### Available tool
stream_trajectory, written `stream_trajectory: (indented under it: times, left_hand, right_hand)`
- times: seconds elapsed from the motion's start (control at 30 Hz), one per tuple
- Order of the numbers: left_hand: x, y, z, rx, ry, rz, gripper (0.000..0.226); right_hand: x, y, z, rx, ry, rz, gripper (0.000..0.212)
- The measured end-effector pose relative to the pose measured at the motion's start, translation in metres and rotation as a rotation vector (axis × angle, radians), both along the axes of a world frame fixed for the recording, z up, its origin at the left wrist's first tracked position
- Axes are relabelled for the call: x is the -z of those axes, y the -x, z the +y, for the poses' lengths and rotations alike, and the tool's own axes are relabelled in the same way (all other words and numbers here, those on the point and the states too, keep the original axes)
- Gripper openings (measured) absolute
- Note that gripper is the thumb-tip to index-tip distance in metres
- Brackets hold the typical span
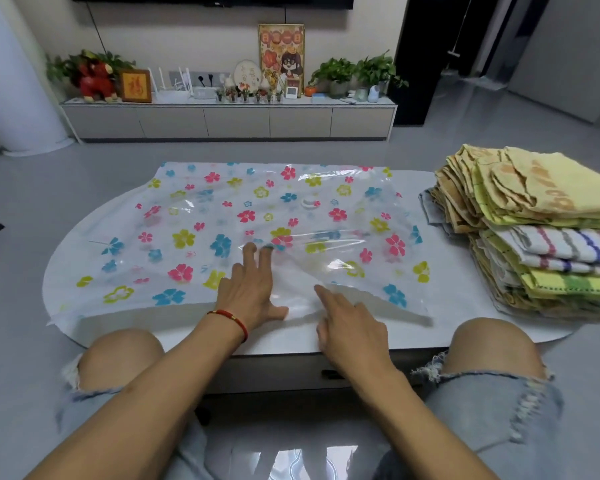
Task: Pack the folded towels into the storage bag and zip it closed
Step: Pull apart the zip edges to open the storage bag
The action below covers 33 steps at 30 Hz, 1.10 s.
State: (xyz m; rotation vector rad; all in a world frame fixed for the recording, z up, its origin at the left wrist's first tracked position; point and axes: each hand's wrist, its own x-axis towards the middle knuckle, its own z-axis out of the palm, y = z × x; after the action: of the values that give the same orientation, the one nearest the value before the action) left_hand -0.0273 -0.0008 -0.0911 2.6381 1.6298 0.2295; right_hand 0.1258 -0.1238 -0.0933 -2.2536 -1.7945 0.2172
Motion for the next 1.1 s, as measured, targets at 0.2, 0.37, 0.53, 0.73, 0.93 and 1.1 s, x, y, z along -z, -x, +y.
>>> stream_trajectory:
  times: [0.2, 0.37, 0.53, 0.73, 0.93, 1.1]
  left_hand:
    - [-0.024, -0.018, 0.005, -0.101, -0.082, -0.116, 0.113]
    - [-0.016, -0.016, -0.011, -0.022, -0.118, 0.069, 0.118]
    - [-0.007, 0.0, -0.015, 0.008, -0.124, 0.105, 0.116]
    - [-0.014, 0.0, -0.007, -0.058, -0.054, -0.034, 0.116]
    - [-0.021, 0.005, 0.0, -0.069, -0.042, -0.119, 0.117]
    - [-0.013, 0.015, -0.005, -0.012, -0.054, -0.039, 0.119]
  right_hand:
    - [0.008, -0.01, -0.012, 0.306, 0.043, 0.632, 0.071]
    - [-0.014, -0.009, 0.009, 0.191, 0.004, 0.39, 0.06]
    - [-0.028, -0.041, 0.017, 0.209, -0.071, 0.152, 0.061]
    - [0.004, -0.065, -0.007, 0.515, -0.053, 1.055, 0.058]
    - [-0.006, -0.068, -0.013, 0.661, -0.195, 1.414, 0.054]
    - [-0.027, -0.08, -0.007, 0.419, -0.23, 0.542, 0.055]
